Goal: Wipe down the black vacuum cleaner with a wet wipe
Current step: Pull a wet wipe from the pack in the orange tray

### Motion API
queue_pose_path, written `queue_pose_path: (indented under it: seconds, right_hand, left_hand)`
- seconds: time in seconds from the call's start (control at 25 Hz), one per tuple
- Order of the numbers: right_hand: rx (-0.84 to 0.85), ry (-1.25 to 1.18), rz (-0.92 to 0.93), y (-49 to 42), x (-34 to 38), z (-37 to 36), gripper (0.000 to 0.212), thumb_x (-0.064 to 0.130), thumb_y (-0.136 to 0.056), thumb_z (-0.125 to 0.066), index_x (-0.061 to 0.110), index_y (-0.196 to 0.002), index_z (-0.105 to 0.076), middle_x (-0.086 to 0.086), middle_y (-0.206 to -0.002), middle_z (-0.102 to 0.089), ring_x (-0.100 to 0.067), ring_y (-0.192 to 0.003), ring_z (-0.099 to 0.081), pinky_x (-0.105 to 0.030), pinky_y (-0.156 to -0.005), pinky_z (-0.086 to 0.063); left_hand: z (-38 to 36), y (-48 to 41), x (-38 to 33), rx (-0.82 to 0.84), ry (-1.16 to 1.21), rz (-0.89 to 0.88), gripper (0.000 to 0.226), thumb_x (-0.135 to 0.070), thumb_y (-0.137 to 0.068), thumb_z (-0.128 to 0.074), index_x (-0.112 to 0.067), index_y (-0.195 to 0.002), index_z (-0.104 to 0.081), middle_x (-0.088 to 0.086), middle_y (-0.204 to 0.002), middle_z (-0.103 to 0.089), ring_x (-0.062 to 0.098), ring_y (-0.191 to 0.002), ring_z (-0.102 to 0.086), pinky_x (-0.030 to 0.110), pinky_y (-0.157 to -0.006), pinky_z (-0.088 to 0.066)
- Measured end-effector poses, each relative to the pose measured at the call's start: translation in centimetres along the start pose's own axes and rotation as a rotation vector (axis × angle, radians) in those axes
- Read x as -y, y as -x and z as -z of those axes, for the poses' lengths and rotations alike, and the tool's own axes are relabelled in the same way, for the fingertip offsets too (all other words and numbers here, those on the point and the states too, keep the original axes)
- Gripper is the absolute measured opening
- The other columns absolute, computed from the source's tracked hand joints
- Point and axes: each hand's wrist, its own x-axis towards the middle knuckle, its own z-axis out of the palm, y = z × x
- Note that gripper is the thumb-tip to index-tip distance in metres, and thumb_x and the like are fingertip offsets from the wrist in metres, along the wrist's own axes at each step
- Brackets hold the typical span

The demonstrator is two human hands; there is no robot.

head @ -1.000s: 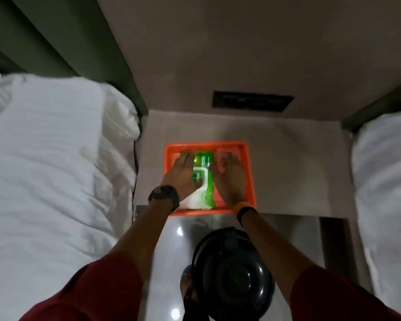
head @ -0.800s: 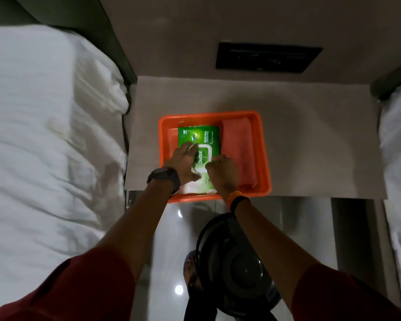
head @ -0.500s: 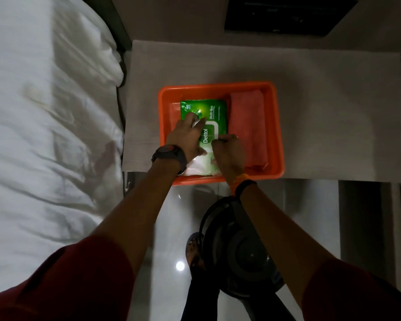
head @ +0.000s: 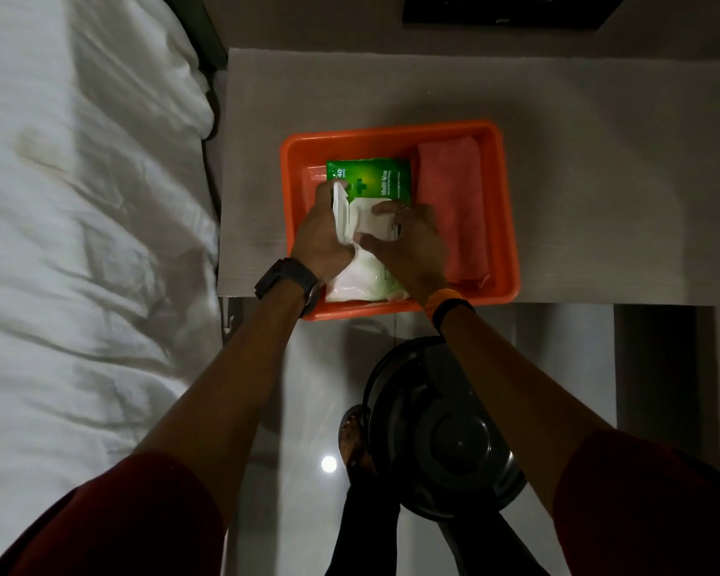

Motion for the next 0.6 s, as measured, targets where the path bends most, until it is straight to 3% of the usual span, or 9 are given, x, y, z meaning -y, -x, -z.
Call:
queue_pose_path:
  seconds: [0.08, 0.16, 0.32, 0.4, 0.48, 0.6]
  right_hand:
    - [-0.049, 0.037, 0.036, -0.1, -0.1, -0.4, 0.04, 0.037, -0.079, -0.078, 0.026, -0.117, -0.068, -0.007, -0.128, -0.053, -0.02, -0.102, -0.063, -0.033, -0.086, -0.053]
    - [-0.109, -0.043, 0.043, -0.2, -0.1, -0.4, 0.023, 0.029, -0.085, -0.075, 0.02, -0.106, -0.072, -0.01, -0.124, -0.057, -0.02, -0.096, -0.065, -0.029, -0.081, -0.052]
    - [-0.236, -0.464, -0.13, 0.5, 0.1, 0.8, 0.014, 0.015, -0.087, -0.069, 0.004, -0.095, -0.07, -0.014, -0.103, -0.072, -0.029, -0.095, -0.07, -0.044, -0.085, -0.059]
    - [-0.361, -0.658, -0.238, 1.5, -0.2, 2.6, 0.005, 0.012, -0.088, -0.066, 0.008, -0.084, -0.065, -0.007, -0.089, -0.072, -0.033, -0.092, -0.072, -0.049, -0.082, -0.061]
    - [-0.422, -0.837, -0.292, 2.8, -1.1, 4.6, 0.007, 0.008, -0.089, -0.066, 0.012, -0.085, -0.062, -0.001, -0.087, -0.07, -0.027, -0.085, -0.072, -0.041, -0.068, -0.063]
    - [-0.377, -0.924, -0.292, 5.0, -2.8, 6.9, 0.01, 0.004, -0.09, -0.062, 0.012, -0.095, -0.061, 0.001, -0.091, -0.07, -0.016, -0.08, -0.07, -0.024, -0.051, -0.057]
  left_hand:
    - [-0.5, 0.0, 0.1, -0.035, 0.008, -0.023, 0.082, 0.009, -0.078, -0.068, -0.009, -0.145, -0.027, 0.013, -0.128, -0.055, 0.021, -0.105, -0.055, 0.013, -0.071, -0.043]
    - [-0.9, 0.3, 0.2, -0.046, 0.017, -0.042, 0.087, 0.012, -0.077, -0.067, -0.008, -0.149, -0.024, 0.014, -0.133, -0.053, 0.022, -0.112, -0.056, 0.013, -0.078, -0.047]
    - [-1.7, 1.3, 0.0, -0.116, -0.04, -0.126, 0.09, 0.01, -0.078, -0.068, -0.011, -0.152, -0.022, 0.015, -0.146, -0.042, 0.024, -0.129, -0.047, 0.013, -0.099, -0.039]
    - [-2.3, 1.9, 0.2, -0.107, -0.163, -0.228, 0.083, 0.011, -0.078, -0.065, -0.008, -0.15, -0.028, 0.018, -0.149, -0.037, 0.03, -0.132, -0.044, 0.026, -0.107, -0.044]
    - [-3.0, 2.4, 0.3, 0.02, -0.413, -0.287, 0.071, 0.01, -0.084, -0.058, -0.009, -0.148, -0.034, 0.019, -0.157, -0.026, 0.039, -0.14, -0.036, 0.043, -0.105, -0.05]
    - [-4.3, 2.8, 0.1, 0.095, -0.728, -0.235, 0.055, -0.001, -0.097, -0.046, -0.015, -0.149, -0.034, 0.014, -0.163, -0.015, 0.042, -0.15, -0.009, 0.052, -0.104, -0.047]
